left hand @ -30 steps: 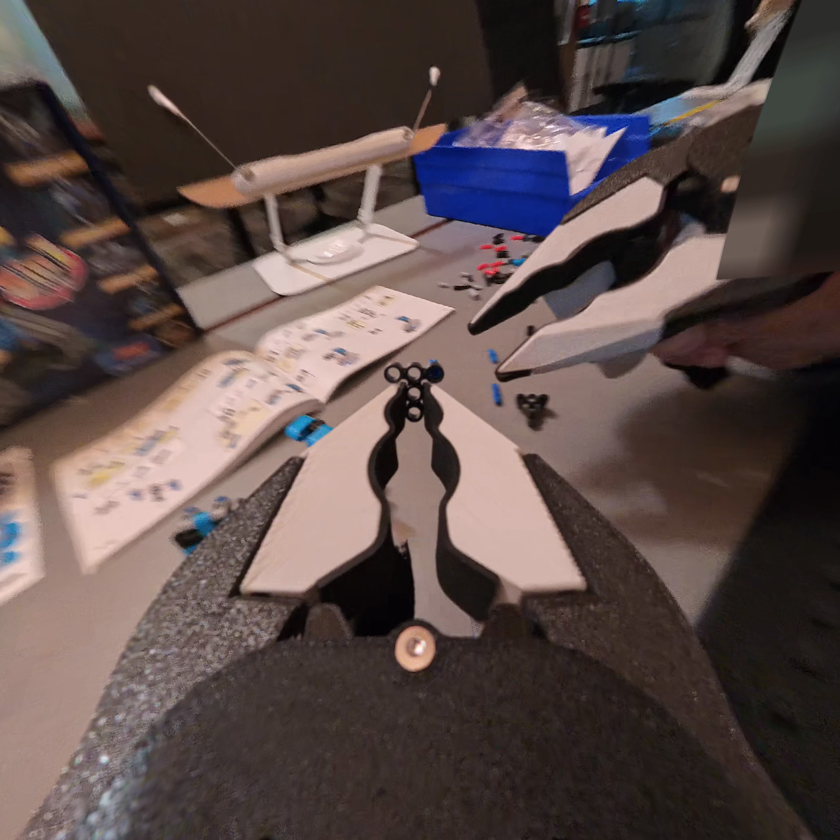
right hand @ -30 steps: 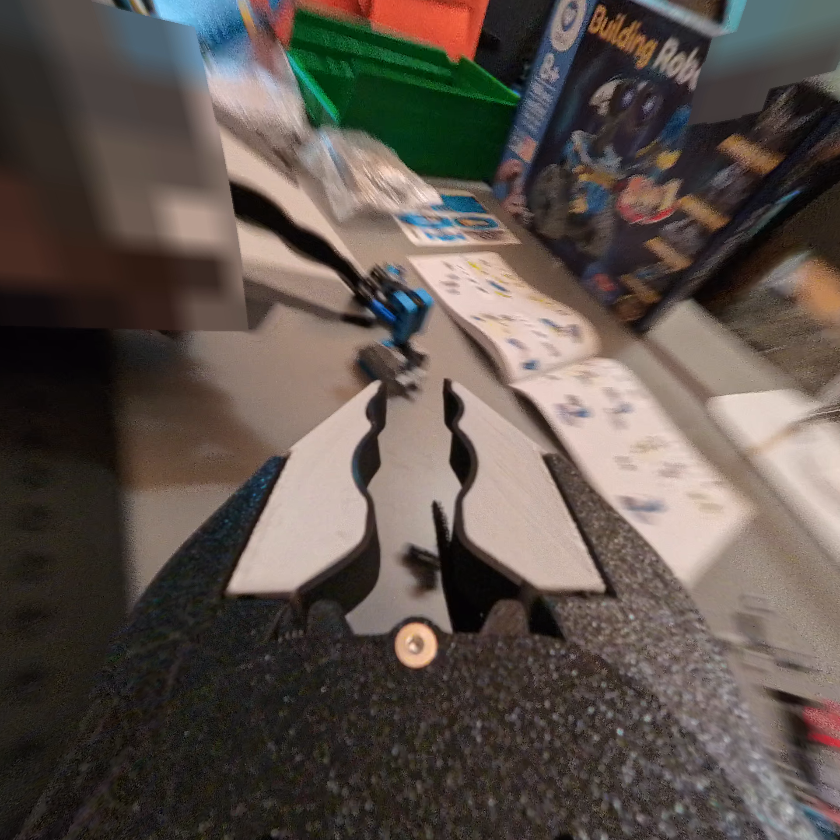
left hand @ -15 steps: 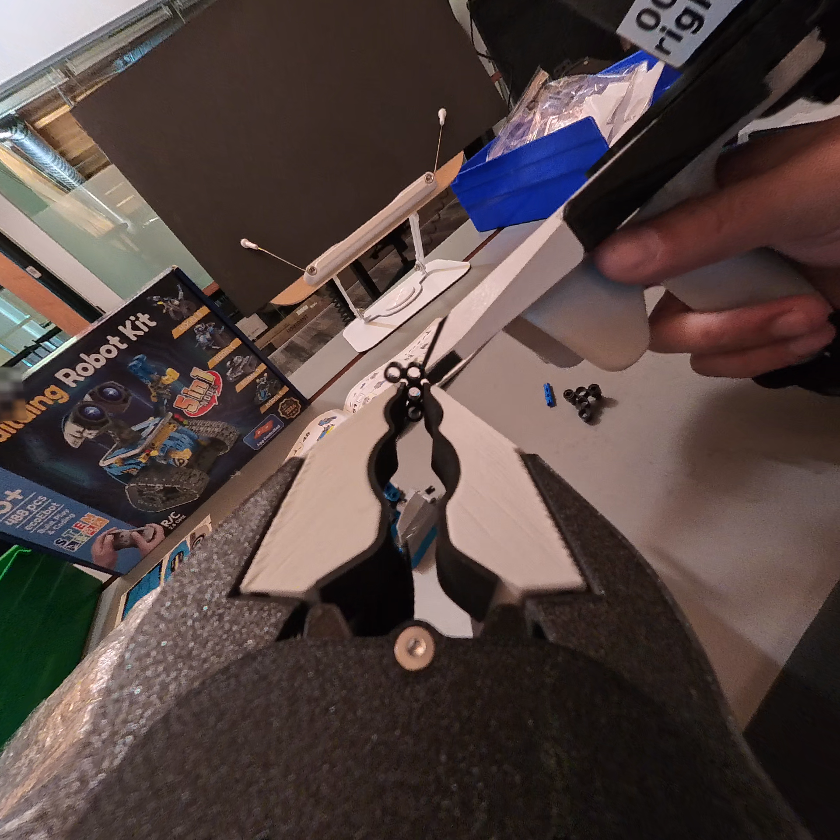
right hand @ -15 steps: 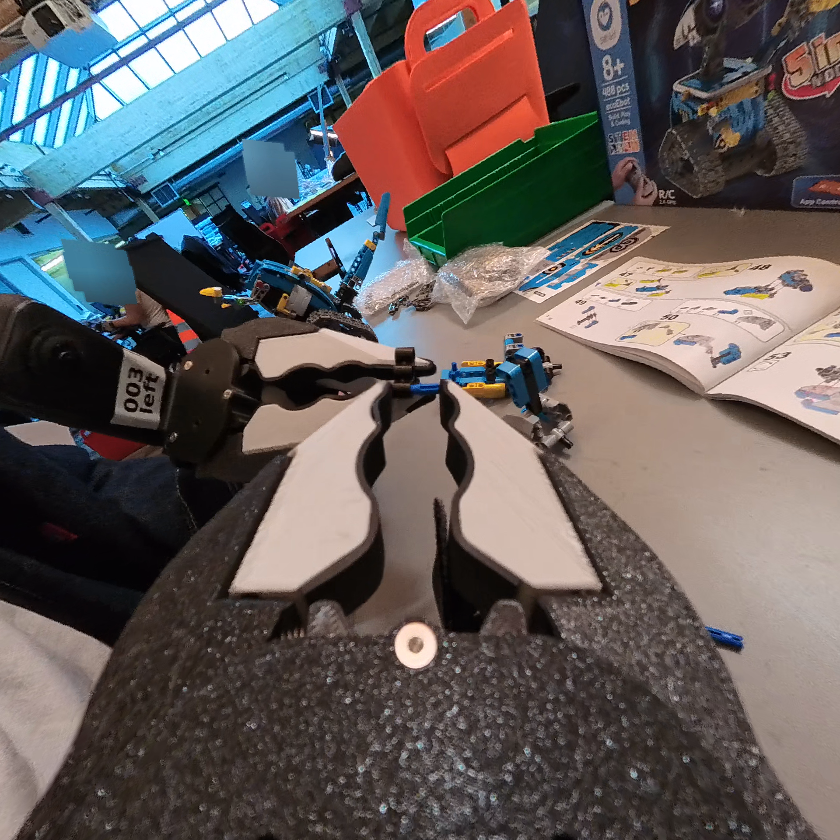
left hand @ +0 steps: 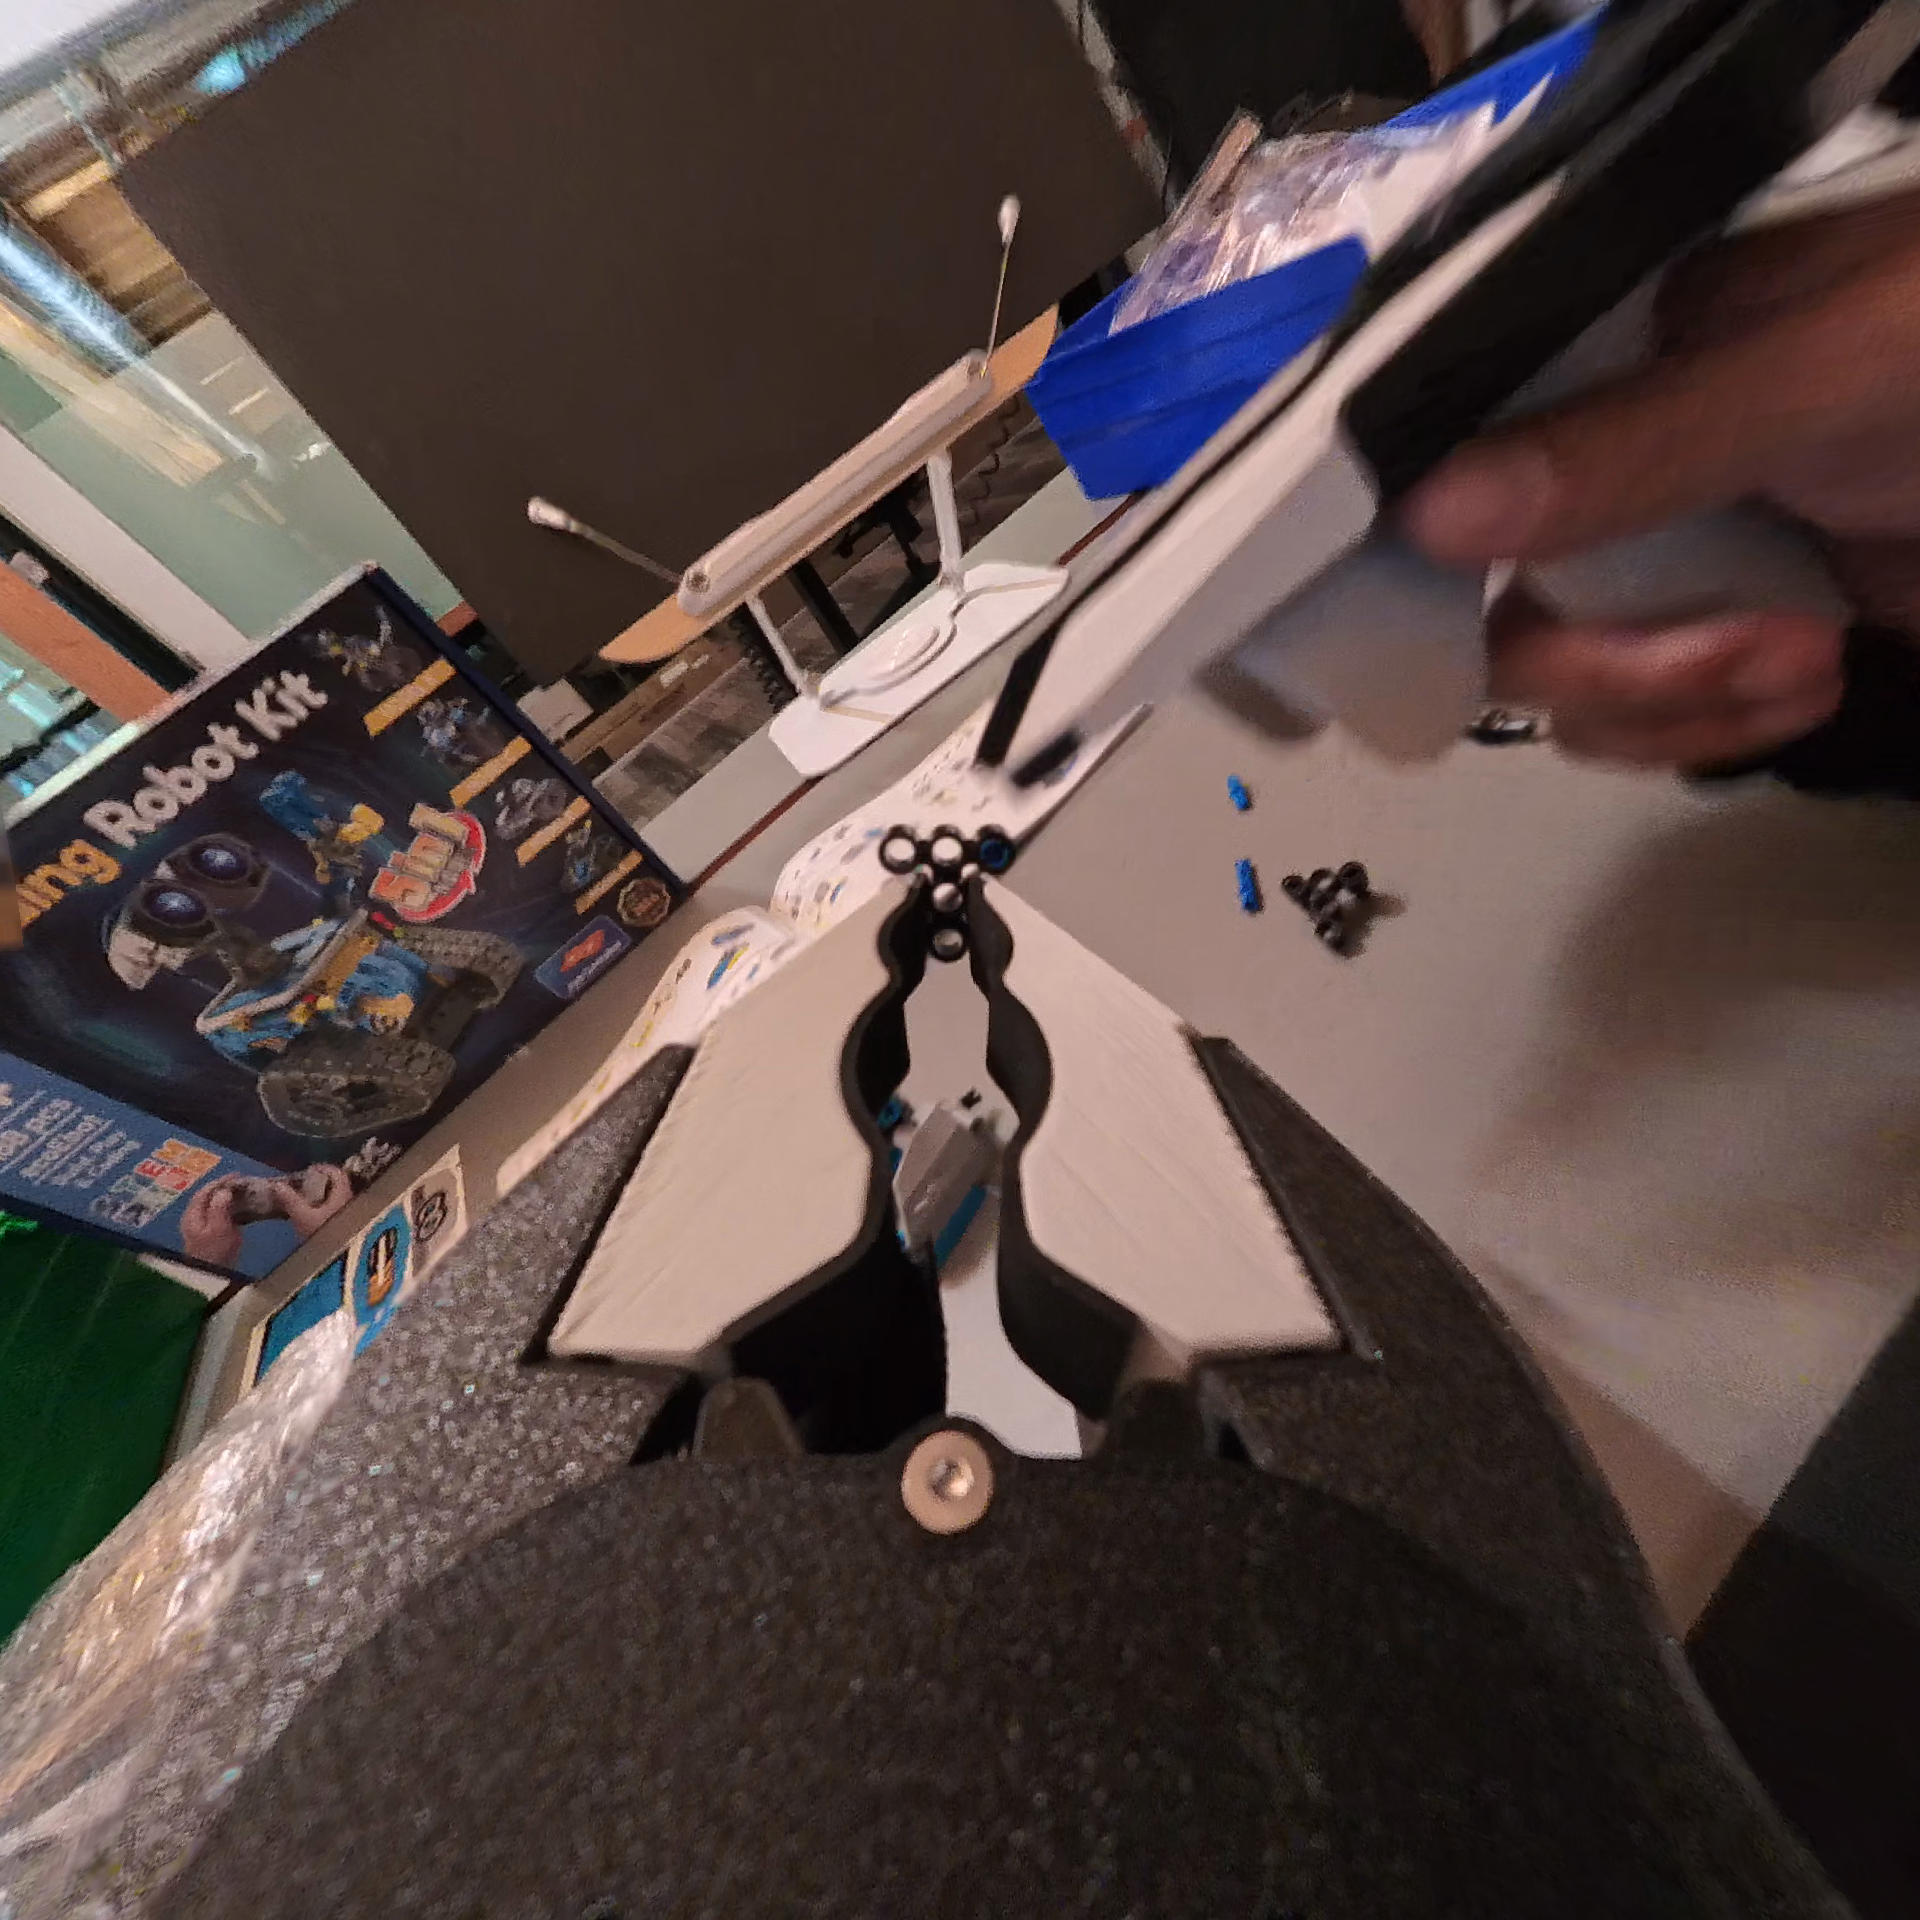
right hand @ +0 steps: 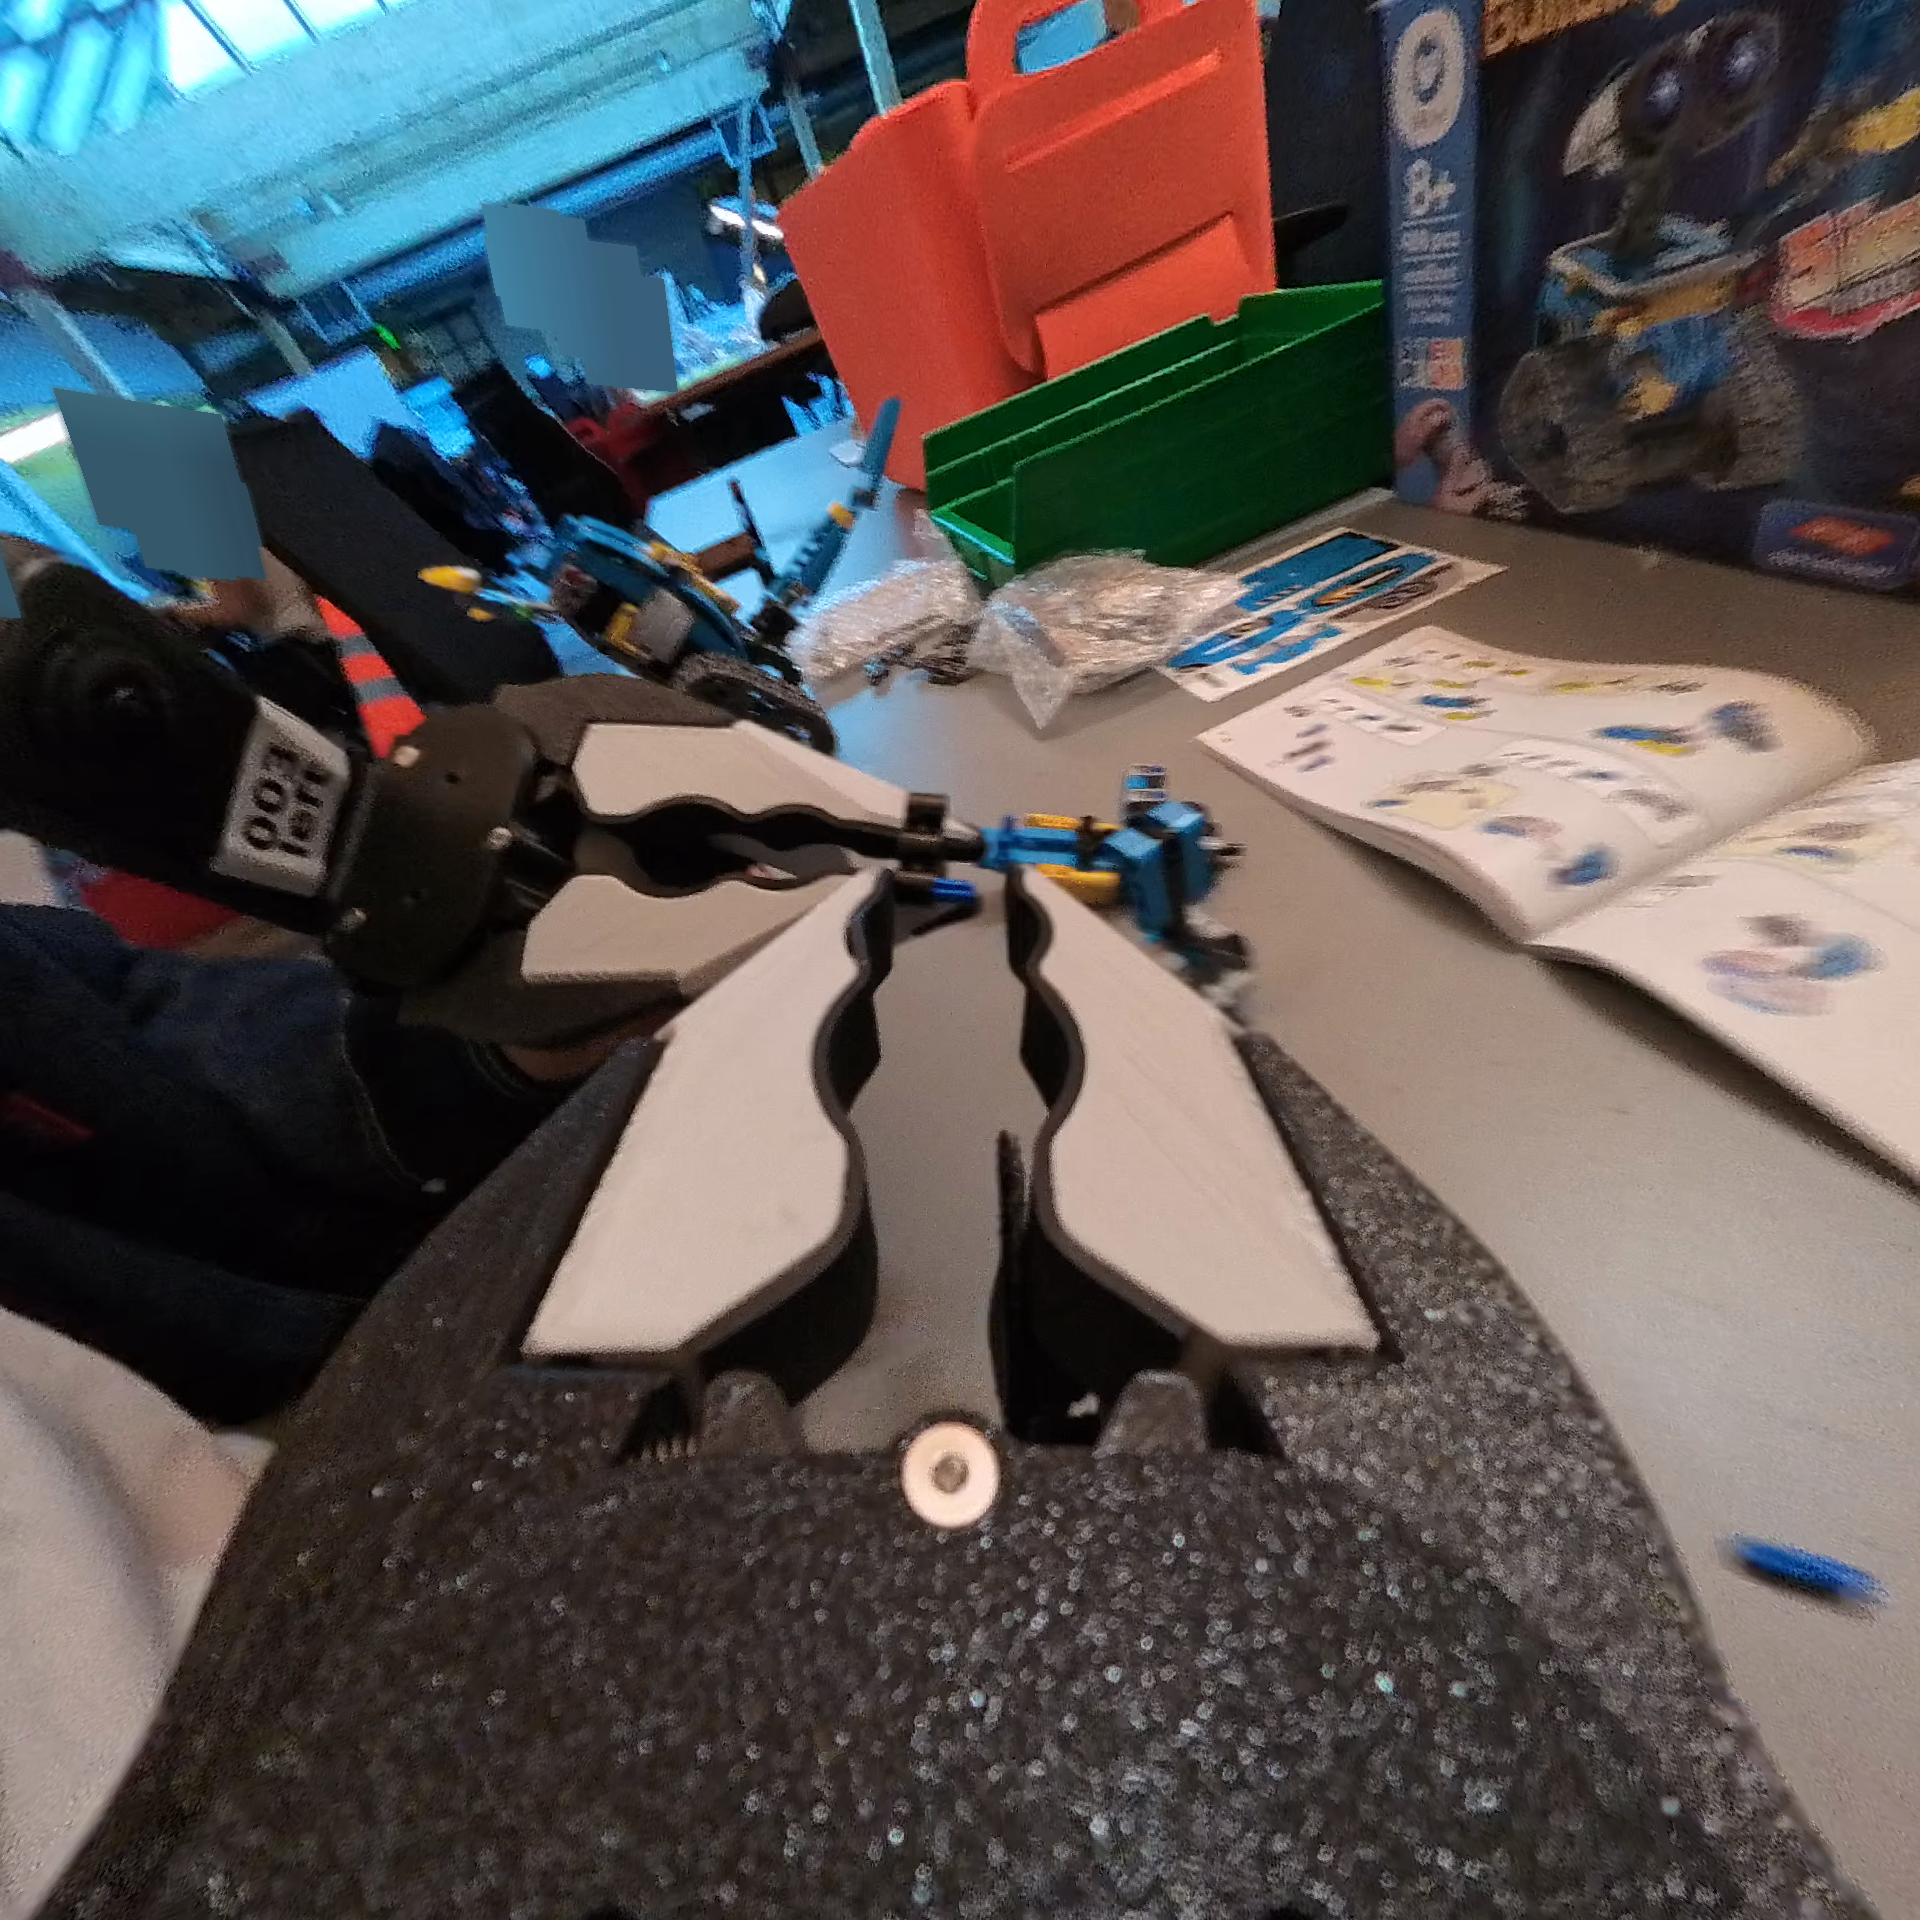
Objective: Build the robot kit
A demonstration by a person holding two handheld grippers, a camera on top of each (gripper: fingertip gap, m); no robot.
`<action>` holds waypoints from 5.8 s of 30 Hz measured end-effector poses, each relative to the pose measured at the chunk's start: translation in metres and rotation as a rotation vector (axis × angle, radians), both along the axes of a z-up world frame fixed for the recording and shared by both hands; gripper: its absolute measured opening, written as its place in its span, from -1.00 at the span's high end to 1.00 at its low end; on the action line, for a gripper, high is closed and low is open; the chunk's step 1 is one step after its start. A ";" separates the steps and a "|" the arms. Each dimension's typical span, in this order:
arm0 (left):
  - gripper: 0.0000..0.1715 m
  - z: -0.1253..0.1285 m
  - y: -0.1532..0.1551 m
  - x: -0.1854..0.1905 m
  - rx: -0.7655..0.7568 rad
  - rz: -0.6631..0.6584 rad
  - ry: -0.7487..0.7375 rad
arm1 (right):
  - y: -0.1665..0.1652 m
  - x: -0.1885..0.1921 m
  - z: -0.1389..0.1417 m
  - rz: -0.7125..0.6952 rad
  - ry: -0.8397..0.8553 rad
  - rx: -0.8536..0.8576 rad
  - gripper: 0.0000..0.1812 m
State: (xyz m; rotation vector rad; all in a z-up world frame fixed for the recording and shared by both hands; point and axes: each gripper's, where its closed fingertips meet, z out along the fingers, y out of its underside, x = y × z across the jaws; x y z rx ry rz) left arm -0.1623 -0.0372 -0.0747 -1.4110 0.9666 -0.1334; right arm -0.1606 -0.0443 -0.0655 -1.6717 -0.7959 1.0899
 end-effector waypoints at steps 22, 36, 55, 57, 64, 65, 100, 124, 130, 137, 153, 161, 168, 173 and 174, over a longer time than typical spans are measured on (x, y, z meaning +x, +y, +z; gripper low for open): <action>0.92 -0.024 0.005 -0.001 -0.277 -0.073 -0.106 | 0.060 0.132 -0.109 0.543 -1.383 0.310 0.75; 0.92 -0.009 0.011 -0.018 -0.276 -0.045 -0.228 | 0.067 0.135 -0.122 0.773 -1.715 0.303 0.84; 0.92 -0.023 0.012 -0.013 -0.285 -0.029 -0.141 | 0.064 0.139 -0.125 0.819 -1.855 0.200 0.91; 0.92 -0.023 0.012 -0.013 -0.289 -0.031 -0.141 | 0.063 0.139 -0.125 0.802 -1.853 0.149 0.90; 0.92 -0.026 0.011 -0.011 -0.297 -0.035 -0.128 | 0.059 0.138 -0.125 0.770 -1.860 0.009 0.85; 0.92 -0.026 0.011 -0.011 -0.299 -0.034 -0.126 | 0.059 0.138 -0.125 0.766 -1.865 -0.001 0.85; 0.92 0.006 -0.026 0.009 -0.330 -0.333 -0.324 | -0.022 -0.004 -0.015 0.335 -0.146 0.078 0.96; 0.93 0.041 -0.056 0.004 -1.007 -0.892 -0.909 | -0.032 0.002 0.033 0.266 -0.052 0.428 0.96; 0.93 0.044 -0.067 0.005 -1.102 -0.996 -0.920 | -0.041 -0.003 0.031 0.265 -0.132 0.528 0.96; 0.94 0.037 -0.061 0.007 -1.171 -0.968 -0.927 | -0.041 -0.003 0.027 0.259 -0.172 0.555 0.96; 0.93 0.037 -0.066 0.010 -0.950 -0.895 -0.797 | -0.045 -0.001 0.026 0.351 -0.022 0.259 0.96; 0.93 0.027 -0.069 0.018 -0.595 -0.753 -0.538 | -0.051 0.003 0.025 0.493 0.133 -0.028 0.97; 0.93 0.030 -0.068 0.019 -0.486 -0.716 -0.506 | -0.051 0.003 0.027 0.532 0.246 -0.188 0.97; 0.93 0.041 -0.072 0.015 -0.516 -0.770 -0.587 | -0.054 -0.001 0.036 0.551 0.343 -0.235 0.97; 0.93 0.042 -0.073 0.014 -0.528 -0.781 -0.597 | -0.055 -0.001 0.037 0.551 0.341 -0.222 0.97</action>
